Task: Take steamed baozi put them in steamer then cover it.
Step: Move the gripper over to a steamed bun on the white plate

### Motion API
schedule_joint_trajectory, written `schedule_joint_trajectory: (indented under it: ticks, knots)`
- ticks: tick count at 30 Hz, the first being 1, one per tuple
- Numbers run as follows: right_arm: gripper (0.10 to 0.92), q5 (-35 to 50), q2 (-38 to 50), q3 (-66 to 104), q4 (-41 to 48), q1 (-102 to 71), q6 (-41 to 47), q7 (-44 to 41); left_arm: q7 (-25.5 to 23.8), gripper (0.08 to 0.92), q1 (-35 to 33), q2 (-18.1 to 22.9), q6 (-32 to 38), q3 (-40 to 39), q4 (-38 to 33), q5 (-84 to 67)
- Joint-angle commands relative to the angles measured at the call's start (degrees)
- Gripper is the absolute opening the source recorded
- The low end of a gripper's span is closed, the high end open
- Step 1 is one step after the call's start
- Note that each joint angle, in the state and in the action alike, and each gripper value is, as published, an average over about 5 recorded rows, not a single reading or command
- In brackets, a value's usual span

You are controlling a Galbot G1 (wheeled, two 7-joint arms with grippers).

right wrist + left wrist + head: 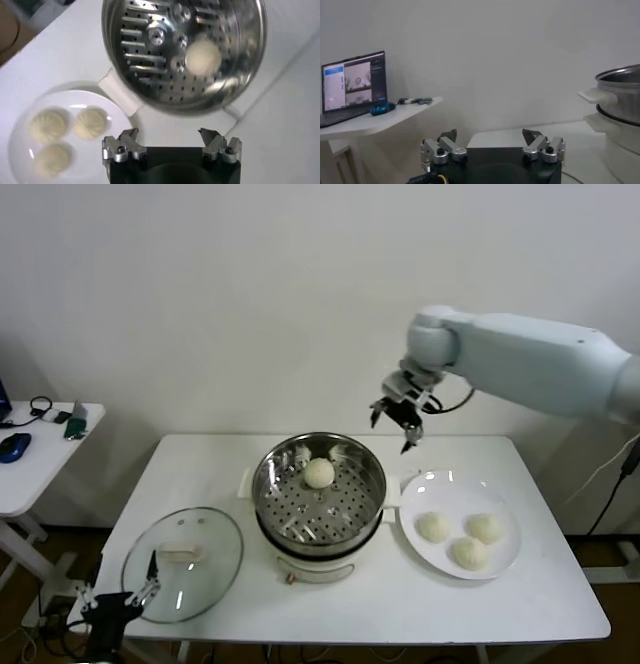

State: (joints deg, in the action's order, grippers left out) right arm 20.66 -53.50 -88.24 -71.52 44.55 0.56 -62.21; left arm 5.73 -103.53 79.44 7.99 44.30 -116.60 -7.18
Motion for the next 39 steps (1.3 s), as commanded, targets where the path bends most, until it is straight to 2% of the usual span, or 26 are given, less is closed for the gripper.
schedule_joint_trajectory:
  ticks: [1, 8, 19, 39]
  knots:
    - [0.823, 7.1, 13.1, -4.0, -3.5, -1.6, 13.1, 4.9, 0.0, 0.823, 0.1, 0.2, -0.2, -0.1, -0.1, 0.2]
    - [0.823, 5.2, 15.3, 1.7, -2.9, -13.9, 16.2, 5.5, -0.2, 0.823, 0.0, 1.2, -0.9, 0.0, -1.2, 0.7]
    - [0.823, -0.9, 11.1, 8.8, 4.1, -26.8, 16.1, 5.5, -0.3, 0.823, -1.0, 1.7, -0.8, 0.4, -1.3, 0.8]
    - [0.823, -2.2, 3.5, 12.9, 11.9, -31.9, 15.4, 5.7, -0.1, 0.823, -1.4, 2.0, -0.4, 0.9, -0.2, 0.8]
